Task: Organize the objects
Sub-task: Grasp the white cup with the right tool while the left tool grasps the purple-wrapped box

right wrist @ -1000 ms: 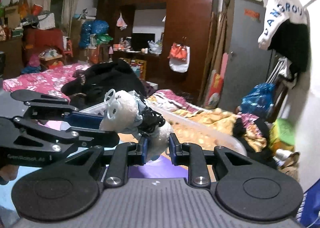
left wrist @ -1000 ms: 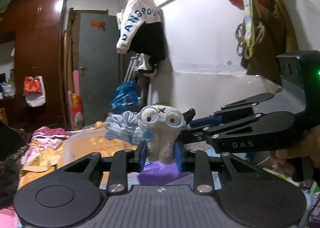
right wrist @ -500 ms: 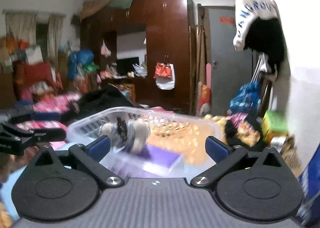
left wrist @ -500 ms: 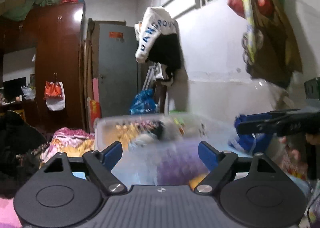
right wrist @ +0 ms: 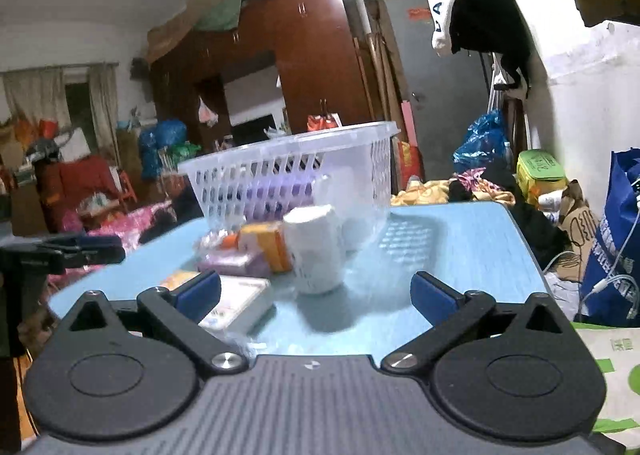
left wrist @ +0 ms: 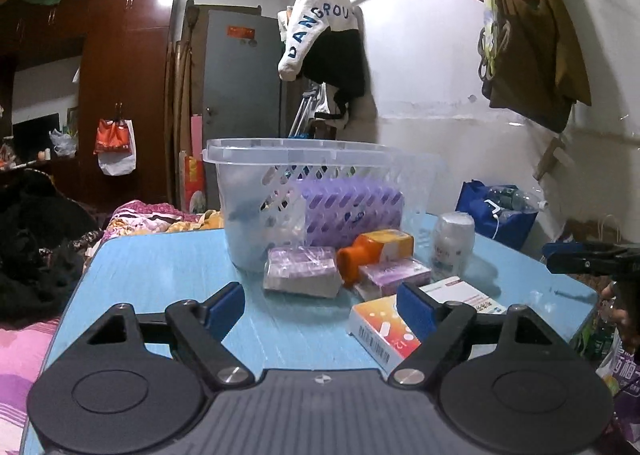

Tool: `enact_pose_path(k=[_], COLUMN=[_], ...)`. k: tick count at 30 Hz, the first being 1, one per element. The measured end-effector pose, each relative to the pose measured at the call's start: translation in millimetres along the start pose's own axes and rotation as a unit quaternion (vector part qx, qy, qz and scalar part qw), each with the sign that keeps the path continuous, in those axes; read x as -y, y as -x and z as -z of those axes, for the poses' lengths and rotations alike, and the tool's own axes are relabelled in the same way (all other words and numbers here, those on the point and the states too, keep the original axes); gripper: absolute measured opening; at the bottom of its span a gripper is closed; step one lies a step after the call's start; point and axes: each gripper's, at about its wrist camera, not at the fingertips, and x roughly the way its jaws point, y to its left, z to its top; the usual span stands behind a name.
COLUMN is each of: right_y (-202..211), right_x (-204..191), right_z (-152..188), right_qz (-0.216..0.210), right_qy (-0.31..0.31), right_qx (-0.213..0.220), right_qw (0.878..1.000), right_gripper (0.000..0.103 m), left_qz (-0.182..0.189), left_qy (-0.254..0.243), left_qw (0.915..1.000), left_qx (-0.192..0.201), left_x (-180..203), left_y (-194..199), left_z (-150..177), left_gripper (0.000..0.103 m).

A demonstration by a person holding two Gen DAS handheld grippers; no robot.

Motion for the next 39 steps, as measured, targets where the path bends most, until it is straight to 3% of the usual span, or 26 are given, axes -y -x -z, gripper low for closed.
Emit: enact_pose_path(k=[9,17,22,29,32,39], right_y=[-16,-41,-69,-86,-89,-95], right_x=[5,4,10,-11,-12,-10], right_z=[15,-1,-15,-19,-20,-22], right_qz=[0.007,0.007,0.009,0.017,0.022,0.025], right_qy=[-0.015,-0.008,-0.018,0.033,0.039,0.047], right_qx=[-0.014,-0.022,-0.056,-0.086,-0.094,-0.109], right_qw=[1.000,1.000,0.998,0.996,0.995,0.993], right_gripper=[0.103,0.102,0.088,0.073,0.060,0.052], left_qz=[0.000,-0.025,-0.039,-0.033,-0.030,-0.044], left_qy=[0.015,0.020,0.035,0.045,0.055,0.030], left_qw=[0.9999,0.9986,0.9944,0.9894,0.9861,0.9846], left_qx=[-0.008,-0.042,-0.091,-0.134,-0.154,-0.166], left_x=[1,1,-4,-12,-17,-10], left_y=[-7,-43,-80,-107,-118,-124], left_z=[8,-19,-30,-33,-31,-31], left_gripper=[0.086,0.086,0.086,0.086,0.086,0.083])
